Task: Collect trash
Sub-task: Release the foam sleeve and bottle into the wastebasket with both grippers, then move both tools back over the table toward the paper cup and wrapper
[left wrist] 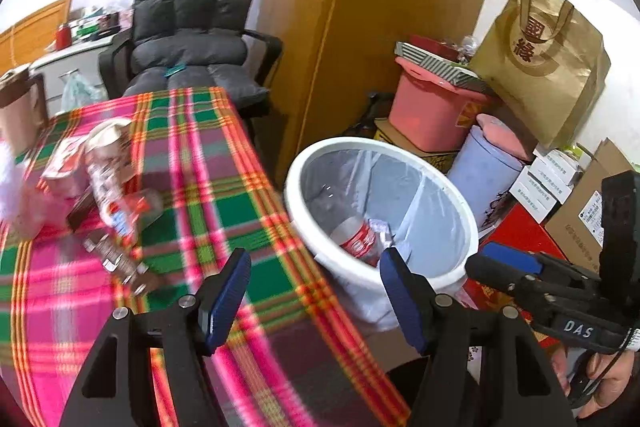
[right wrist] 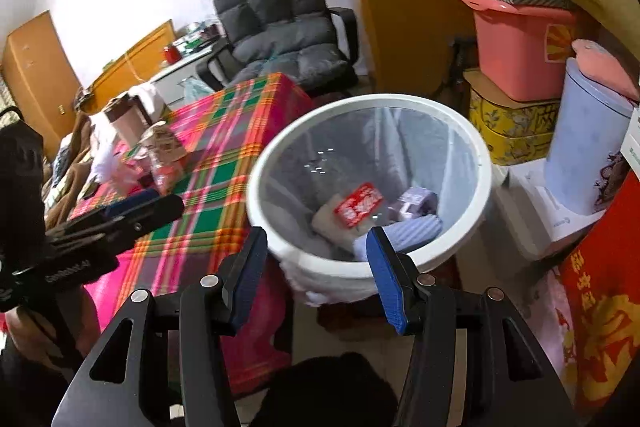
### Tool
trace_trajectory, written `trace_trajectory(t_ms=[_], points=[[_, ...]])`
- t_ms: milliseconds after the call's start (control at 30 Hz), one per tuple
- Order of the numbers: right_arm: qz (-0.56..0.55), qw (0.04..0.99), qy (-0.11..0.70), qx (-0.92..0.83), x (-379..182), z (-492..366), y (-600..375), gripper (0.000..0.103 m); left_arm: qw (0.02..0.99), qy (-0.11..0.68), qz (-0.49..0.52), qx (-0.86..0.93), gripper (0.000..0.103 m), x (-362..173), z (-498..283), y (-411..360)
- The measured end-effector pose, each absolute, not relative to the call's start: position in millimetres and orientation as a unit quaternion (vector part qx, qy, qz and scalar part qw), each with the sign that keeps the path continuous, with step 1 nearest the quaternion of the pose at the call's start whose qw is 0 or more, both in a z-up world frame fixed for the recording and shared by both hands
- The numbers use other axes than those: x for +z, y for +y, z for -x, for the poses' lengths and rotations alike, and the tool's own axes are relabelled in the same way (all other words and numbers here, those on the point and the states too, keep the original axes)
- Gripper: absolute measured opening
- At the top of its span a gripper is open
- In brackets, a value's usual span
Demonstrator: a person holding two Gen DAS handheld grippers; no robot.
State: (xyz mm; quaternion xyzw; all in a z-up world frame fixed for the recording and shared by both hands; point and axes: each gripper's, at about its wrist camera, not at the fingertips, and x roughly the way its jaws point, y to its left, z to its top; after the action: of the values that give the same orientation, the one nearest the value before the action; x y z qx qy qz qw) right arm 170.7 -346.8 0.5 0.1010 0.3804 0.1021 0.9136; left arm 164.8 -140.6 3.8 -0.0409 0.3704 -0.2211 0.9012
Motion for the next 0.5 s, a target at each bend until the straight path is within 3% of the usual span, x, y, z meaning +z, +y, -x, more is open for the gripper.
trace_trajectory(t_ms=[500], points=[[-0.077, 0.913, 0.364, 0.169, 4, -153, -294, 0.054, 0.915, 0.374, 0.07, -0.135, 0.066, -5, -111, -60]])
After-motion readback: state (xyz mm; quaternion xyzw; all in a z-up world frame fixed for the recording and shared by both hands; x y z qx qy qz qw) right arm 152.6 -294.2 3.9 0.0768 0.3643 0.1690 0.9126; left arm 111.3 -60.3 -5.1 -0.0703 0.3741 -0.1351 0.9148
